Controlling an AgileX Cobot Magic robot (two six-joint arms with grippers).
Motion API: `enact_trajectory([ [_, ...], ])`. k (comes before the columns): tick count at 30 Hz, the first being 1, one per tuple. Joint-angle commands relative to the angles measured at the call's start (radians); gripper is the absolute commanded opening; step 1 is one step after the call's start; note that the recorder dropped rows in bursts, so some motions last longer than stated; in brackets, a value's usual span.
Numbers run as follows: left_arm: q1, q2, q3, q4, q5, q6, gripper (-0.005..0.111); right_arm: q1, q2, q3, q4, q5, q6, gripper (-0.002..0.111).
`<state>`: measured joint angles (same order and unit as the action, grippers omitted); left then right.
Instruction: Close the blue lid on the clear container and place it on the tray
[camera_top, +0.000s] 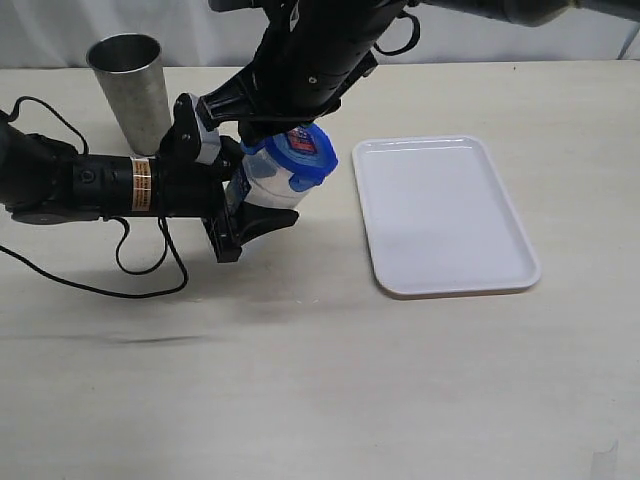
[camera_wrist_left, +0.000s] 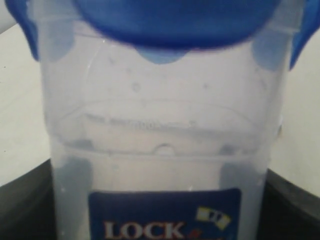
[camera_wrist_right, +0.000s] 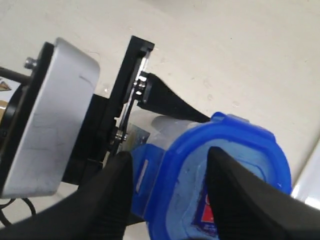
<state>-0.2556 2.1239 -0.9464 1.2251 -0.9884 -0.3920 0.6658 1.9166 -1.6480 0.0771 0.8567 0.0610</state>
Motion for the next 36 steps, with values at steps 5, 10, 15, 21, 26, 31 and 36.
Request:
enact_trajectory([
  [5, -0.002, -0.018, 0.001, -0.015, -0.035, -0.002, 0.0, -0.001, 0.06, -0.003, -0.004, 0.083, 0.004, 0.041],
  [10, -0.002, -0.018, 0.001, -0.017, -0.036, -0.002, 0.0, -0.001, 0.076, -0.003, -0.018, 0.093, 0.004, 0.039],
  [15, -0.002, -0.018, 0.001, -0.019, -0.038, -0.002, 0.0, 0.01, 0.102, -0.003, -0.07, 0.101, 0.009, 0.039],
  [21, -0.002, -0.018, 0.001, -0.019, -0.04, -0.002, 0.0, 0.069, 0.11, -0.003, -0.157, 0.086, 0.029, 0.038],
  [26, -0.002, -0.018, 0.001, -0.021, -0.04, -0.002, 0.0, 0.081, 0.117, -0.003, -0.2, 0.101, 0.029, 0.027],
  [31, -0.002, -0.018, 0.001, -0.021, -0.047, -0.002, 0.0, 0.081, 0.108, -0.003, -0.22, 0.101, 0.022, 0.027],
  [36, -0.002, -0.018, 0.001, -0.031, -0.049, 0.002, 0.0, 0.081, 0.05, -0.003, -0.203, 0.038, -0.05, 0.029],
])
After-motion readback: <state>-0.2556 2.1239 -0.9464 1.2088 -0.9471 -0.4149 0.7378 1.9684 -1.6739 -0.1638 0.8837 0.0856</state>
